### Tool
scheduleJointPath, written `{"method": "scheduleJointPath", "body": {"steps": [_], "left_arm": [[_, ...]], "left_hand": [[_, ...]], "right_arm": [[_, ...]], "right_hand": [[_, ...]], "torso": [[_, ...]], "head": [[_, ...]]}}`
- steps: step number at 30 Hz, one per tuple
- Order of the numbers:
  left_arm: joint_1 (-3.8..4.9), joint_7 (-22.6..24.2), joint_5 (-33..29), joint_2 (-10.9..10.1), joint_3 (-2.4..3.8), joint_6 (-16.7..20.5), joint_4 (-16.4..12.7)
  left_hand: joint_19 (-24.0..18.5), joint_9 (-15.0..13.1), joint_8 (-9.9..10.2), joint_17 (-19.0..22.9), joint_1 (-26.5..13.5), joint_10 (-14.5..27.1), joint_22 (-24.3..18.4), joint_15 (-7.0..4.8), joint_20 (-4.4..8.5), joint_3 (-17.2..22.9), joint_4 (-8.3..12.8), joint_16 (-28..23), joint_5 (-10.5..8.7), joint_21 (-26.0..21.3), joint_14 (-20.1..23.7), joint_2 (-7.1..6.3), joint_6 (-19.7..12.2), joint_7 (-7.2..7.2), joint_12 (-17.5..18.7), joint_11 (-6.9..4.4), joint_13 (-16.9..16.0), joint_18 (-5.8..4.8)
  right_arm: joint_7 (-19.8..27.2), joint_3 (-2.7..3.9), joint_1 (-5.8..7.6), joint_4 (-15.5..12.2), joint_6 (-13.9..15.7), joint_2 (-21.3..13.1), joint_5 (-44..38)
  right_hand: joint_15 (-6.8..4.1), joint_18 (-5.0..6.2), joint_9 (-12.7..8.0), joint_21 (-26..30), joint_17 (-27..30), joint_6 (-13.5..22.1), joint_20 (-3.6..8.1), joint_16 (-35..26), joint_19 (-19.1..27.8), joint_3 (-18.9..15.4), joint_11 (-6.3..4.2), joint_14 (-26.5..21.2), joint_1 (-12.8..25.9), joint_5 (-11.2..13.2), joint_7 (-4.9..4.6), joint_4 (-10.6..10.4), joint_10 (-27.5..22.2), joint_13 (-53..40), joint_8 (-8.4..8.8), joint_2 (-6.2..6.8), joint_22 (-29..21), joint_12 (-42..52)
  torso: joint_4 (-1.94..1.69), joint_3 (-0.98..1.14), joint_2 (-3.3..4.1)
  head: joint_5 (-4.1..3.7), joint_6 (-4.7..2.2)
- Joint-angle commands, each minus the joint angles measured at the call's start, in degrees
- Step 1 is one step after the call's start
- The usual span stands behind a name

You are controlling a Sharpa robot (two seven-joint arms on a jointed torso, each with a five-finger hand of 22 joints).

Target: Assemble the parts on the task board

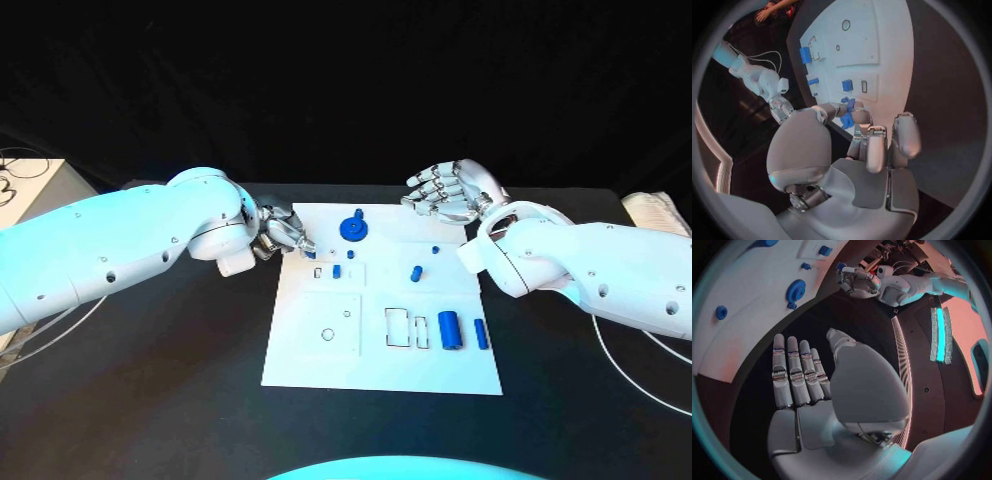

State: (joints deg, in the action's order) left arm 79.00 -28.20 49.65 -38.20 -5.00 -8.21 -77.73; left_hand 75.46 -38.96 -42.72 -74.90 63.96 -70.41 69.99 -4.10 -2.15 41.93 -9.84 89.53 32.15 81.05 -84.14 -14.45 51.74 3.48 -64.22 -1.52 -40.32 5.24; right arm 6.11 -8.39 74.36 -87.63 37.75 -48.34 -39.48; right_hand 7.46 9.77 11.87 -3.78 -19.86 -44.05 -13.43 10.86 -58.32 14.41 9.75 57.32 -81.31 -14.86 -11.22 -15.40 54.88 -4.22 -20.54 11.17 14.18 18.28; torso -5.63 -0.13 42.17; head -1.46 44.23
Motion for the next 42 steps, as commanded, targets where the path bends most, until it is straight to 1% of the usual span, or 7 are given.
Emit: {"method": "scheduleJointPath", "body": {"steps": [1, 7, 10, 13, 16, 24, 42], "left_arm": [[-0.38, -0.98, 4.86, -0.13, -0.41, 2.28, -1.15], [-1.24, -1.17, 6.53, 0.30, -1.14, 2.45, -1.62], [-1.61, -1.24, 6.89, 0.69, -1.61, 2.34, -1.69], [-1.84, -1.28, 7.09, 1.06, -2.10, 2.22, -1.77], [-1.94, -1.32, 7.27, 1.34, -2.33, 2.09, -1.75], [-2.02, -1.39, 7.96, 2.04, -2.52, 1.64, -1.13], [-2.05, -1.32, 9.07, 2.96, -2.52, 1.94, -0.28]], "left_hand": [[0.42, -7.05, -0.25, -14.85, -0.60, -0.53, 0.15, -0.44, 0.15, 10.54, 10.85, 0.38, 0.56, 0.24, -5.78, 0.27, 1.08, -0.78, -0.39, -0.02, -0.46, -0.59], [0.59, -7.09, -0.31, -14.89, -0.74, -0.69, 0.37, -0.49, 0.19, 10.61, 10.99, 0.39, 0.82, 0.35, -5.79, 0.23, 1.15, -0.82, -0.55, -0.06, -0.73, -0.64], [0.59, -7.09, -0.31, -14.89, -0.74, -0.69, 0.37, -0.49, 0.19, 10.61, 10.99, 0.39, 0.82, 0.35, -5.79, 0.23, 1.15, -0.82, -0.55, -0.06, -0.73, -0.64], [0.59, -7.09, -0.31, -14.89, -0.74, -0.69, 0.37, -0.49, 0.19, 10.61, 10.99, 0.39, 0.82, 0.35, -5.79, 0.23, 1.15, -0.82, -0.55, -0.06, -0.73, -0.64], [0.62, -7.11, -0.34, -14.82, -0.80, -0.76, 0.41, -0.51, 0.21, 10.65, 11.07, 0.36, 0.95, 0.38, -5.77, 0.21, 1.19, -0.85, -0.62, -0.08, -0.84, -0.65], [0.61, -7.12, -0.34, -14.82, -0.84, -0.73, 0.39, -0.51, 0.22, 10.66, 11.09, 0.36, 0.98, 0.37, -5.77, 0.21, 1.20, -0.85, -0.58, -0.09, -0.75, -0.64], [0.59, -7.14, -0.35, -14.77, -0.93, -0.70, 0.36, -0.53, 0.25, 10.71, 11.16, 0.34, 1.06, 0.36, -5.76, 0.22, 1.18, -0.85, -0.56, -0.10, -0.73, -0.63]], "right_arm": [[0.26, -0.01, -0.14, 0.06, -1.03, 0.00, -0.11], [0.23, -0.02, -0.27, 0.16, -1.19, 0.11, -0.11], [0.23, -0.03, -0.32, 0.22, -1.25, 0.20, -0.10], [0.22, -0.04, -0.38, 0.28, -1.31, 0.28, -0.10], [0.21, -0.04, -0.41, 0.30, -1.34, 0.31, -0.10], [0.20, -0.04, -0.44, 0.27, -1.39, 0.34, -0.09], [0.21, -0.04, -0.44, 0.18, -1.43, 0.30, -0.08]], "right_hand": [[0.03, 0.75, -0.10, -0.11, 0.09, 0.34, -0.14, -0.18, -0.32, 0.40, 0.32, 0.54, -0.46, -0.22, -2.38, 0.08, 0.23, 0.10, 0.37, 0.14, -0.05, -0.31], [0.04, 0.75, -0.11, -0.09, 0.17, 0.31, -0.14, -0.26, -0.33, 0.42, 0.31, 0.54, -0.45, -0.32, -2.36, 0.09, 0.27, 0.17, 0.38, 0.16, -0.16, -0.35], [0.05, 0.74, -0.12, -0.08, 0.19, 0.31, -0.14, -0.28, -0.33, 0.42, 0.32, 0.53, -0.45, -0.34, -2.37, 0.10, 0.27, 0.19, 0.38, 0.17, -0.20, -0.36], [0.05, 0.74, -0.12, -0.08, 0.19, 0.31, -0.14, -0.28, -0.33, 0.42, 0.32, 0.53, -0.45, -0.34, -2.37, 0.10, 0.27, 0.19, 0.38, 0.17, -0.20, -0.36], [0.05, 0.74, -0.12, -0.08, 0.19, 0.31, -0.14, -0.28, -0.33, 0.42, 0.32, 0.53, -0.45, -0.34, -2.37, 0.10, 0.27, 0.19, 0.38, 0.17, -0.20, -0.36], [0.05, 0.74, -0.12, -0.08, 0.19, 0.31, -0.14, -0.28, -0.33, 0.42, 0.32, 0.53, -0.45, -0.34, -2.37, 0.10, 0.27, 0.19, 0.38, 0.17, -0.20, -0.36], [0.06, 0.74, -0.15, -0.06, 0.29, 0.31, -0.15, -0.39, -0.33, 0.45, 0.33, 0.51, -0.43, -0.42, -2.38, 0.11, 0.28, 0.28, 0.41, 0.19, -0.35, -0.43]], "torso": [[-0.24, -0.09, -0.27], [-0.25, -0.07, -0.29], [-0.14, -0.07, -0.18], [-0.14, -0.07, -0.15], [-0.18, -0.03, -0.13], [-0.23, -0.02, -0.07], [-0.19, -0.02, -0.11]], "head": [[0.04, 0.32], [0.21, 0.42], [0.31, 0.43], [0.29, 0.44], [0.25, 0.45], [0.20, 0.60], [0.00, 0.88]]}}
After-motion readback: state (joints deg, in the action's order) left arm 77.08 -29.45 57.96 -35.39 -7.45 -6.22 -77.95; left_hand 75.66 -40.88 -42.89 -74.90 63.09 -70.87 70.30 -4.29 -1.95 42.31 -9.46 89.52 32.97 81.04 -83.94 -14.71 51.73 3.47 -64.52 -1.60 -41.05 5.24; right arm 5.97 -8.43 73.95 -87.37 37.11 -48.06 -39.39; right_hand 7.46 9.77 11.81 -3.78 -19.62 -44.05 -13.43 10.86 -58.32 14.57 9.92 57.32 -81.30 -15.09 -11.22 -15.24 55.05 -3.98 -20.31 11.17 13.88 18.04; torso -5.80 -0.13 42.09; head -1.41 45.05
